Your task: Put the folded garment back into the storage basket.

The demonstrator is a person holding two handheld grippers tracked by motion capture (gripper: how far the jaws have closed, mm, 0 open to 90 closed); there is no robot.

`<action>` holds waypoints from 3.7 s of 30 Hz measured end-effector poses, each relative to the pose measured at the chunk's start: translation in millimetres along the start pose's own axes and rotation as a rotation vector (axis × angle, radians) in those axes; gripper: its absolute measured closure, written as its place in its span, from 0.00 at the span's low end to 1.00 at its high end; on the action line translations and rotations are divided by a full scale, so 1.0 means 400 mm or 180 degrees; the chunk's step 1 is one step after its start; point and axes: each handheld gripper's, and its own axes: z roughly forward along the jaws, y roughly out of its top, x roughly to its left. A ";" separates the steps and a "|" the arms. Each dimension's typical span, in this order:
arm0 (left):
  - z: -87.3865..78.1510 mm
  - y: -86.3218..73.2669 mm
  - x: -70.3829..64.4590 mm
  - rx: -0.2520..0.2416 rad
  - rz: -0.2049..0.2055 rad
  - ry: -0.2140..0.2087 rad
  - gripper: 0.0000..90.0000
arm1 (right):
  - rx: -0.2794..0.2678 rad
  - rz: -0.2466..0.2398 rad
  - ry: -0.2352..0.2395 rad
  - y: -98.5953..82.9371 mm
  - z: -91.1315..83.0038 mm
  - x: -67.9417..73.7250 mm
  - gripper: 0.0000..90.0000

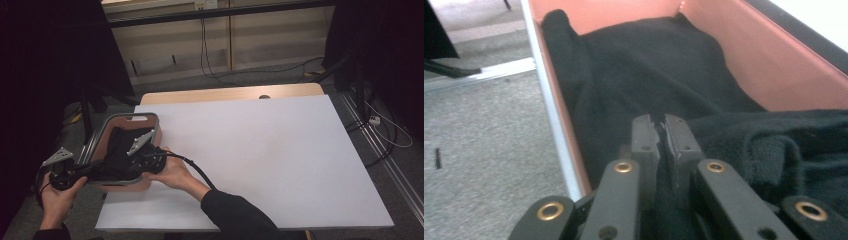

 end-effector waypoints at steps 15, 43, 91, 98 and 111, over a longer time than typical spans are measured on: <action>-0.007 -0.018 -0.007 -0.0001 0.0079 0.0040 0.87 | -0.0025 -0.0050 -0.0088 -0.004 0.006 0.003 0.89; -0.040 0.019 -0.085 -0.0596 -0.0085 0.0187 0.10 | -0.0386 0.0034 -0.0418 -0.017 -0.064 -0.001 0.41; 0.046 0.063 -0.316 -0.0613 0.0421 -0.0152 0.04 | -0.0319 0.0336 -0.1204 -0.148 -0.217 -0.020 0.07; 0.061 0.072 -0.348 -0.0608 0.0471 -0.0222 0.04 | -0.0225 0.0357 -0.1377 -0.177 -0.248 -0.014 0.07; 0.102 0.081 -0.396 -0.0527 0.0561 -0.0323 0.04 | -0.0289 0.0402 -0.1727 -0.256 -0.337 -0.016 0.06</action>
